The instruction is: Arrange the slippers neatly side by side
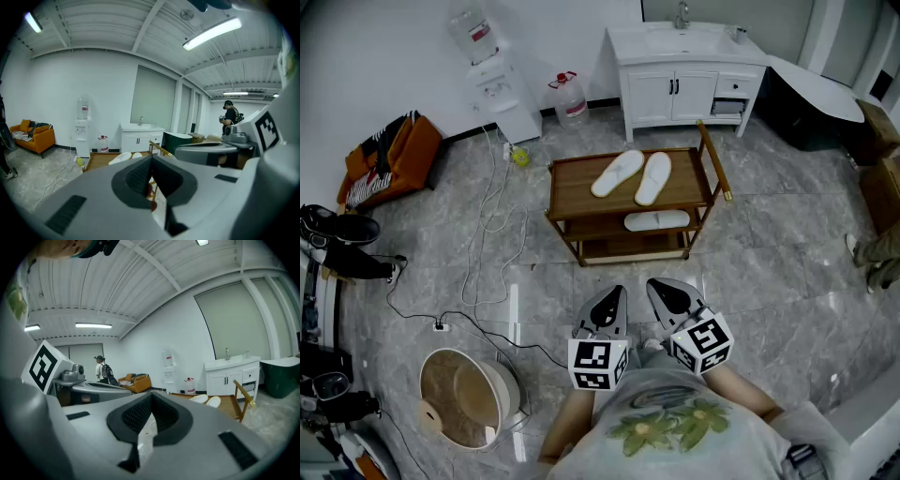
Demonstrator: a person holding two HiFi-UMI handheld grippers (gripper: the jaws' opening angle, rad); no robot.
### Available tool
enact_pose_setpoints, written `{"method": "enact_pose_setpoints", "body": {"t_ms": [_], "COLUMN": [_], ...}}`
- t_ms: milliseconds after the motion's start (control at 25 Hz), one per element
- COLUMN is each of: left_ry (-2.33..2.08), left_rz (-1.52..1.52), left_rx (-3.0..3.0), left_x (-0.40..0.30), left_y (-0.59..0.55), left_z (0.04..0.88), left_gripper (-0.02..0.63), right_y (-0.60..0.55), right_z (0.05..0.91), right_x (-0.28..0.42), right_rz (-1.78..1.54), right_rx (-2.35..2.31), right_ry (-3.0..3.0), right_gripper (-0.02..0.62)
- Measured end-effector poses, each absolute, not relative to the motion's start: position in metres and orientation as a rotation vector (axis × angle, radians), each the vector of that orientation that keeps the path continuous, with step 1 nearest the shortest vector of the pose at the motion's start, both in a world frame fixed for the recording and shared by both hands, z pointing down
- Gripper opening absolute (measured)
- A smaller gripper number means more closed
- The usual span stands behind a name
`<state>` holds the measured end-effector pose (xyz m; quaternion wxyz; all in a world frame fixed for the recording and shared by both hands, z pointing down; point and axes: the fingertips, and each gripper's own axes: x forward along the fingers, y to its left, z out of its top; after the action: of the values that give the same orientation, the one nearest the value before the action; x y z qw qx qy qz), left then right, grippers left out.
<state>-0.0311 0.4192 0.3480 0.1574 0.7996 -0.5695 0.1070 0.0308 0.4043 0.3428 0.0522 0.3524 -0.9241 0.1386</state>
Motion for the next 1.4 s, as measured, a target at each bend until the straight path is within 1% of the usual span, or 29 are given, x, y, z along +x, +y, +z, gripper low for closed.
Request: {"method": "enact_pose_setpoints", "body": {"t_ms": [280,1000,1400], "left_ry": [-1.601,-1.514,-1.419], "left_rz": [0.311,0.287,0.281], "left_rx": [2.288,2.326,2.350], "left_x": [-0.038,-0.085,-0.096], "left_y": [0.401,0.261,0.217], "left_z": [0.360,0.368,0.382], "left_gripper": [0.015,0.015,0.015], "right_y": [0.385,0.254,0.213], "right_z": [0.355,0.365,0.374], "right_x": [0.030,-0.003,-0.012], "right_rz": [0.467,0.446,0.421], "right_rx": [1.133,1.217,1.284], "right_ry": [-2.791,-2.706,-2.654], "right_gripper": [0.006,0.006,0.006]}}
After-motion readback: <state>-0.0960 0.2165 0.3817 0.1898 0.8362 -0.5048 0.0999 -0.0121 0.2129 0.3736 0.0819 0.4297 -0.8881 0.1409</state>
